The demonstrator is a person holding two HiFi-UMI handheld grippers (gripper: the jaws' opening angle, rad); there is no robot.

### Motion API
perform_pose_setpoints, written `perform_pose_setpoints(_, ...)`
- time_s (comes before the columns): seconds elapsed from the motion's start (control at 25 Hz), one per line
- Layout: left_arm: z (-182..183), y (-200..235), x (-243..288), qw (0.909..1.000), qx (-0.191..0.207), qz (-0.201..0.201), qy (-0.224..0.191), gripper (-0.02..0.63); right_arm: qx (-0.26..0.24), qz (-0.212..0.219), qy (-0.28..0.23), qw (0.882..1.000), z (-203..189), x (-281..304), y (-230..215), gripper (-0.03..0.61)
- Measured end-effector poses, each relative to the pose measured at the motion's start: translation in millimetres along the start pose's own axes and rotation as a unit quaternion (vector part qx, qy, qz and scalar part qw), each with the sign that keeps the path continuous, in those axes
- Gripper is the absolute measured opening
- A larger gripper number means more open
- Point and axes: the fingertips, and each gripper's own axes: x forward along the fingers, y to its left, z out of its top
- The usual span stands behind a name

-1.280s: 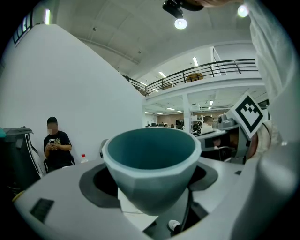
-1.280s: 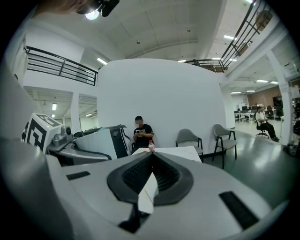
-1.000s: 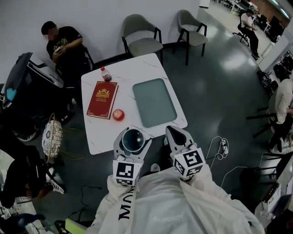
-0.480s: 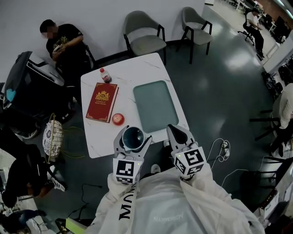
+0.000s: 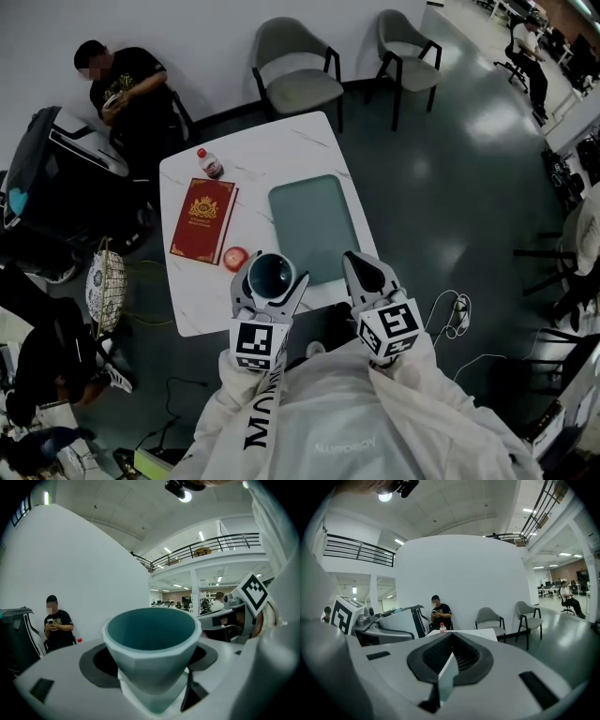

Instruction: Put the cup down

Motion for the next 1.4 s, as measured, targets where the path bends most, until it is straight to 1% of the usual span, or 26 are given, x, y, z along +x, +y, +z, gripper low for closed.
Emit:
perform_pose_setpoints(0.36, -8, 22, 51, 0.9996, -0.014, 0.022, 0.009, 0.397, 0.005, 0.002, 0.009, 1.0, 0, 28, -41, 0.005)
perform_pose_setpoints(0.76, -29, 43, 107, 0.9985, -0.024, 0.037, 0.031, 0.397, 0.011, 0.006, 0.01, 1.0, -2, 66, -83, 0.005)
perform_pose_setpoints(0.88, -32, 50, 123, 0.9984, -0.021, 0.043, 0.032, 0.397, 0.011, 0.009, 0.005, 1.0, 1, 78, -93, 0.005)
perform_pose_setpoints(1.08, -40, 62, 146, 0.9974, -0.037, 0.053, 0.032, 0.397, 0.009, 0.016, 0.013, 1.0, -1, 98, -106, 0.005)
perform_pose_setpoints(1.4, -57, 81, 175, 0.9966, -0.038, 0.066, 0.03, 0.397, 0.003, 0.023, 0.021, 1.0, -5, 125, -126, 0.005)
